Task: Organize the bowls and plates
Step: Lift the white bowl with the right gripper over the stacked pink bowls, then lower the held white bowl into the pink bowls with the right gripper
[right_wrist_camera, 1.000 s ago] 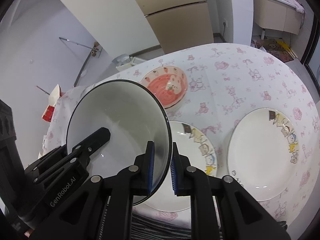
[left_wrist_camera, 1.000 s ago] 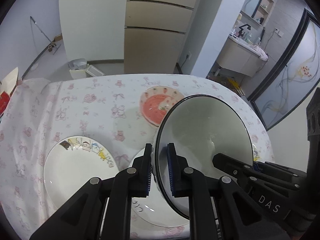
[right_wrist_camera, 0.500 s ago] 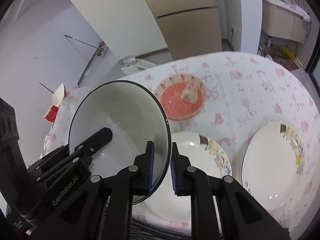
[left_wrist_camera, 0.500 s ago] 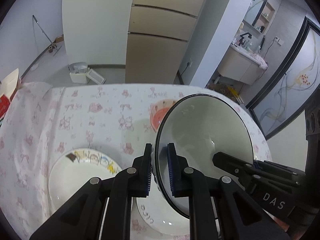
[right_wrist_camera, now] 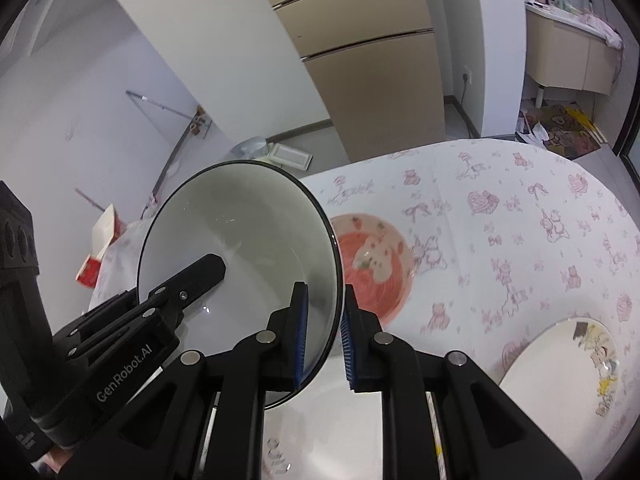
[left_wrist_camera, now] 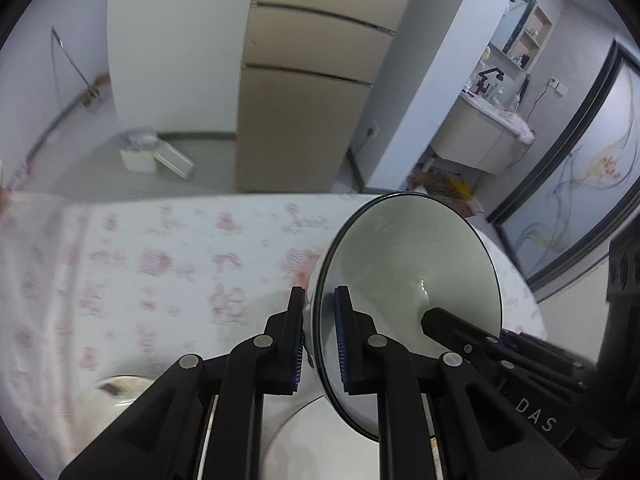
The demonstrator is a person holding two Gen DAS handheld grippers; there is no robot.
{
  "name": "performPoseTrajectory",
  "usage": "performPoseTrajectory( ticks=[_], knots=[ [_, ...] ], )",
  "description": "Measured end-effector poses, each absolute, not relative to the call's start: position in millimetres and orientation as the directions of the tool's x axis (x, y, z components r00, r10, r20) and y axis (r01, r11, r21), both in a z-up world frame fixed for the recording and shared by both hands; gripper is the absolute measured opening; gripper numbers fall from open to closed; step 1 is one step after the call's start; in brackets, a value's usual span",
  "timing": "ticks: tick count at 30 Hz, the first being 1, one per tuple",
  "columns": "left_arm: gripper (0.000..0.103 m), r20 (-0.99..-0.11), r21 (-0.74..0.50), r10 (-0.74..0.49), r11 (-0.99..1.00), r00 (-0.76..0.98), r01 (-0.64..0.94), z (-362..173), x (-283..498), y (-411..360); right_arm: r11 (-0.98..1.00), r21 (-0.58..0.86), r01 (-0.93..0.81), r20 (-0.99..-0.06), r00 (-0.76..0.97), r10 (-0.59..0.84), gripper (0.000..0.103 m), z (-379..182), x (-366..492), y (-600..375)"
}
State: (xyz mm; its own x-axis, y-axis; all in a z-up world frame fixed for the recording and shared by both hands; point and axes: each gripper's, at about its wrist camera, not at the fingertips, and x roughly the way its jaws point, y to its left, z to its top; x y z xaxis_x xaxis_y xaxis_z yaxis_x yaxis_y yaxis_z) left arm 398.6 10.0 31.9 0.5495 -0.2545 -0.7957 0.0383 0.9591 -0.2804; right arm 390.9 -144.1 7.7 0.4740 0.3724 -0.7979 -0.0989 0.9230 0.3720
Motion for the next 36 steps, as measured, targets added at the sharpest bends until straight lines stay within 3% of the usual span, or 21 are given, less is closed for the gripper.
performPoseTrajectory(
  ticks=[8, 13, 23, 36],
  knots=[
    [0.015, -0.793, -0.279, -0.271, 0.958, 0.546, 0.071, -14, 413, 4, 0.926, 0.371, -0.066, -0.803, 0.477, 0.356, 0.015, -24, 407, -153],
    [0.015, -0.767, -0.247, -0.245, 0.966, 0.593, 0.08, -20, 416, 17, 0.914, 0.399, -0.076, -0.752, 0.544, 0.373, 0.015, -36, 406, -142],
    [0.015, -0.785, -0.201, -0.208, 0.976, 0.584, 0.078, -55, 429, 10, 0.947, 0.314, -0.074, -0.782, 0.545, 0.302, 0.015, -66, 421, -131],
    [0.017, -0.758, -0.144, -0.159, 0.987, 0.632, 0.076, -58, 423, -9, 0.974, 0.177, -0.144, -0.8, 0.556, 0.227, 0.016, -66, 419, -125]
  ],
)
